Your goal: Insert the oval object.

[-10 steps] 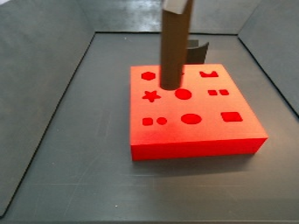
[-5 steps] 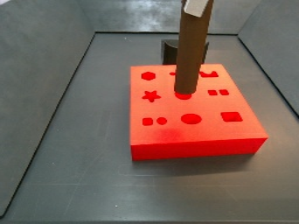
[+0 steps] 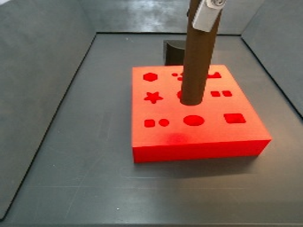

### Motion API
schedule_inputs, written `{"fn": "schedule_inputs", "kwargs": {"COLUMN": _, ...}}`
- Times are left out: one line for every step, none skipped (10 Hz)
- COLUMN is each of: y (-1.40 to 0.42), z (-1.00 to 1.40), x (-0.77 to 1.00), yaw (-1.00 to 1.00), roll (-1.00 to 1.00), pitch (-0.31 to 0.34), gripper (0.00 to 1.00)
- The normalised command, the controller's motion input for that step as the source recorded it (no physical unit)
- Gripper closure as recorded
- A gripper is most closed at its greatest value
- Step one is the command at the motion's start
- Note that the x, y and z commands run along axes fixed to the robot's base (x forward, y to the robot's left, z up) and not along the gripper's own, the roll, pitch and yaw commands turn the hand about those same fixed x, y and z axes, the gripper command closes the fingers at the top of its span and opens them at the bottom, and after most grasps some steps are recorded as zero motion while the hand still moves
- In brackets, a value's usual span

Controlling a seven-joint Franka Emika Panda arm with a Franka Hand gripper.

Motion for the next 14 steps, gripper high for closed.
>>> {"fn": "schedule_inputs", "kwargs": {"y": -0.02, "z": 0.0, "x": 0.59, "yaw": 0.0, "roll": 0.13, "pitch": 0.063, "gripper": 1.0}}
{"fn": "schedule_inputs", "kwargs": {"y": -0.07, "z": 0.0, "x": 0.77, "yaw": 0.0, "roll": 0.11, "pitch": 0.046, "gripper": 1.0}}
{"fn": "schedule_inputs", "kwargs": {"y": -0.04, "z": 0.0, "x": 0.73, "yaw": 0.0, "roll": 0.08, "pitch": 0.051, "gripper": 1.0}}
{"fn": "schedule_inputs", "kwargs": {"y": 0.0, "z": 0.0, "x": 0.43, "yaw": 0.0, "roll": 0.01, "pitch": 0.019, "gripper": 1.0}}
{"fn": "schedule_inputs", "kwargs": {"y": 0.0, "z": -0.05, "x": 0.52, "yaw": 0.0, "roll": 0.0, "pitch": 0.0, "gripper": 1.0}}
{"fn": "schedule_inputs", "kwargs": {"y": 0.0, "z": -0.02, "x": 0.34, "yaw": 0.0, "roll": 0.0, "pitch": 0.0, "gripper": 1.0}}
{"fn": "schedule_inputs", "kwargs": {"y": 0.0, "z": -0.21, "x": 0.35, "yaw": 0.0, "roll": 0.01, "pitch": -0.033, "gripper": 1.0}}
{"fn": "schedule_inputs", "kwargs": {"y": -0.03, "z": -0.45, "x": 0.15, "yaw": 0.0, "roll": 0.15, "pitch": -0.019, "gripper": 1.0}}
{"fn": "schedule_inputs", "kwargs": {"y": -0.11, "z": -0.56, "x": 0.0, "yaw": 0.03, "roll": 0.23, "pitch": 0.0, "gripper": 1.0}}
{"fn": "schedule_inputs", "kwargs": {"y": -0.16, "z": -0.54, "x": 0.0, "yaw": 0.0, "roll": 0.2, "pitch": 0.0, "gripper": 1.0}}
{"fn": "schedule_inputs", "kwargs": {"y": -0.18, "z": -0.48, "x": -0.1, "yaw": 0.0, "roll": 0.11, "pitch": -0.003, "gripper": 1.0}}
{"fn": "schedule_inputs", "kwargs": {"y": -0.03, "z": -0.25, "x": -0.18, "yaw": -0.03, "roll": 0.03, "pitch": -0.019, "gripper": 1.0}}
{"fn": "schedule_inputs", "kwargs": {"y": 0.0, "z": -0.03, "x": -0.18, "yaw": -0.11, "roll": 0.0, "pitch": 0.0, "gripper": 1.0}}
{"fn": "schedule_inputs", "kwargs": {"y": 0.22, "z": 0.0, "x": 0.0, "yaw": 0.06, "roll": 0.0, "pitch": 0.0, "gripper": 1.0}}
